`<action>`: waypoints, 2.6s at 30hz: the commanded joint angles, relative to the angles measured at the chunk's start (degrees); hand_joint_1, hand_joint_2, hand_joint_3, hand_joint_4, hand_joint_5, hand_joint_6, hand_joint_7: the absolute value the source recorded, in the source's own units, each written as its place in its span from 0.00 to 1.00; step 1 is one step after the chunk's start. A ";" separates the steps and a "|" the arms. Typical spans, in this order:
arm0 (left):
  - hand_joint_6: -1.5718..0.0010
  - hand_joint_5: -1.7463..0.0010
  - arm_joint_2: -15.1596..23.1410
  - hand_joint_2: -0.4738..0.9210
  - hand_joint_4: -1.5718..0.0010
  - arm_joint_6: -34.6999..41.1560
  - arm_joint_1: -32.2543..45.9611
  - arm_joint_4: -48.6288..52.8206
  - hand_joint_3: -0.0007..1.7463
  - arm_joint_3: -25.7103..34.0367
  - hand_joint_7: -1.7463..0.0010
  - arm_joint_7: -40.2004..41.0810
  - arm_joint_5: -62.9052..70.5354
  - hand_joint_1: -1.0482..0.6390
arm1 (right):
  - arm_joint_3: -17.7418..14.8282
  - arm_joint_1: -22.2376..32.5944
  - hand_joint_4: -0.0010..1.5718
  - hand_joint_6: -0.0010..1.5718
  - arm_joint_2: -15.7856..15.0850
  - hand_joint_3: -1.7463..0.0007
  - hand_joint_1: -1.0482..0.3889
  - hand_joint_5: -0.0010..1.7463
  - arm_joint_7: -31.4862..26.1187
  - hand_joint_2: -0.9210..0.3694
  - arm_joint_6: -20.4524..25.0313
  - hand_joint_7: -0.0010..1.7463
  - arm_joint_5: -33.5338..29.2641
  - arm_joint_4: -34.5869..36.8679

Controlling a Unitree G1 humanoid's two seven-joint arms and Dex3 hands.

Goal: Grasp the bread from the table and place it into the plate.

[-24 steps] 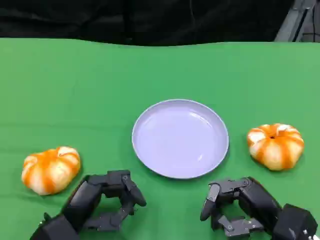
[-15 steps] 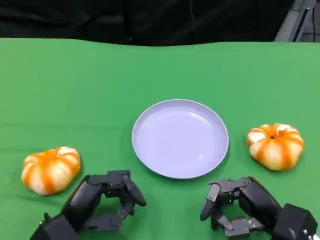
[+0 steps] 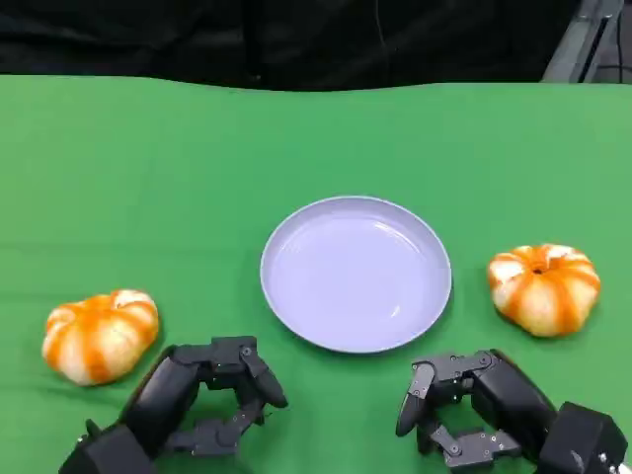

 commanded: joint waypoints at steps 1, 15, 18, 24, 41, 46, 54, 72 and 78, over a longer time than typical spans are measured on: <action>0.38 0.28 0.94 0.87 0.46 0.21 -0.04 -0.51 0.40 0.70 0.49 0.73 -0.30 0.60 | -0.67 -0.63 0.62 0.63 -0.62 0.38 0.84 0.78 0.14 0.28 0.24 0.60 0.69 0.41; 0.40 0.95 -0.85 1.00 0.36 9.10 2.67 -7.18 0.17 2.25 1.00 -1.54 -6.42 0.53 | -0.66 -0.63 0.63 0.63 -0.83 0.36 0.83 0.78 -0.43 0.30 -0.06 0.60 0.27 0.43; 0.41 0.96 -0.80 1.00 0.36 10.19 3.18 -8.52 0.17 2.27 1.00 -1.85 -7.00 0.53 | -0.62 -0.58 0.63 0.63 -0.83 0.36 0.83 0.78 -0.48 0.30 -0.03 0.60 0.22 0.36; 0.55 1.00 0.20 1.00 0.47 9.67 3.40 -10.09 0.13 2.23 1.00 -2.11 -6.74 0.38 | -0.47 -0.46 0.63 0.63 -0.92 0.36 0.82 0.78 -0.77 0.30 0.33 0.60 -0.08 0.15; 0.67 1.00 3.08 1.00 0.56 7.02 8.28 -25.44 0.15 4.47 1.00 -0.81 -6.83 0.19 | -0.47 -0.56 0.63 0.63 -0.73 0.38 0.84 0.78 -0.53 0.28 -0.08 0.60 0.07 0.46; 0.65 1.00 4.41 1.00 0.63 6.71 8.61 -27.38 0.14 6.48 0.99 3.01 -3.05 0.16 | -0.58 -0.76 0.63 0.63 -0.77 0.38 0.83 0.78 -0.26 0.28 0.07 0.60 0.32 0.68; 0.60 1.00 7.43 1.00 0.65 4.75 8.14 -26.65 0.12 9.54 0.98 10.21 4.33 0.16 | -0.55 -0.97 0.64 0.63 -0.86 0.37 0.83 0.78 -0.15 0.29 0.12 0.60 0.27 0.98; 0.58 0.99 15.54 1.00 0.66 25.73 9.88 -32.67 0.14 6.97 0.99 41.95 39.84 0.06 | -0.74 -0.93 0.64 0.63 -0.84 0.34 0.83 0.78 0.03 0.32 -0.40 0.60 0.53 1.35; 0.58 0.99 17.46 1.00 0.65 33.68 9.14 -31.52 0.16 3.98 1.00 45.66 42.53 0.07 | -0.76 -0.85 0.64 0.63 -0.78 0.33 0.83 0.78 -0.01 0.31 -0.16 0.60 0.59 1.09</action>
